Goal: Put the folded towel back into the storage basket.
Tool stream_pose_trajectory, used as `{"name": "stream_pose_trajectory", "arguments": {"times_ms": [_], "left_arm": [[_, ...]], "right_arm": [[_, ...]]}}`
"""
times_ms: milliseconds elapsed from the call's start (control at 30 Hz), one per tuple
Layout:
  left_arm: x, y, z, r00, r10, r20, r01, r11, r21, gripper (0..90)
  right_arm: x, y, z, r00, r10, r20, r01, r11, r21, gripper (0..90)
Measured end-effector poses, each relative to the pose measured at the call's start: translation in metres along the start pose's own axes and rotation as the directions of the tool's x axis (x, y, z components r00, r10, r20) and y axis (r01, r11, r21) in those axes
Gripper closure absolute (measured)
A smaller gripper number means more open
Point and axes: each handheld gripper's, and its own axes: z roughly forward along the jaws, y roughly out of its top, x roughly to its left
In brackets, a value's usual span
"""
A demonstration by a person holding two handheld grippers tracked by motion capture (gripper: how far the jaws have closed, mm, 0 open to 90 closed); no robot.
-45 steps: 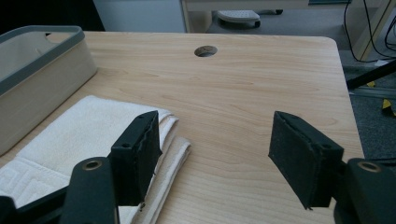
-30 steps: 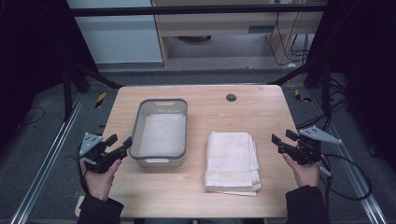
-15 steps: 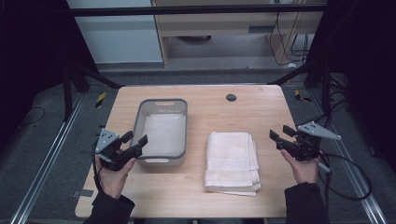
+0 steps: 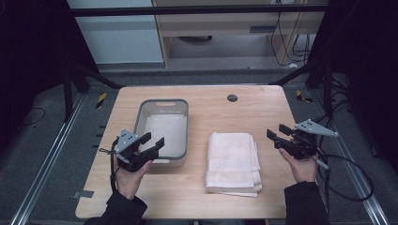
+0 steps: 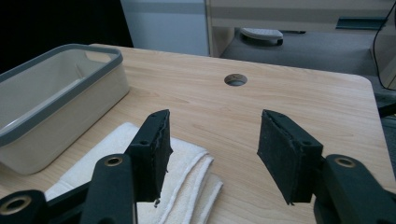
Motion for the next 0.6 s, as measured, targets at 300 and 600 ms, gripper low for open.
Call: {"name": "stream_pose_trajectory", "arguments": {"times_ms": [300,600], "left_arm": [[-0.018,-0.004,0.012,0.9993,0.016,0.034,-0.017,0.9995,0.027,45.4],[-0.034,-0.013,0.023,0.9967,0.044,0.069,-0.048,0.9968,0.064,45.6]], "right_arm": [[0.001,-0.002,0.009,0.9996,0.007,-0.026,-0.007,0.9998,0.018,43.5],[-0.001,-0.008,0.017,0.9992,0.022,-0.033,-0.021,0.9993,0.032,43.5]]}}
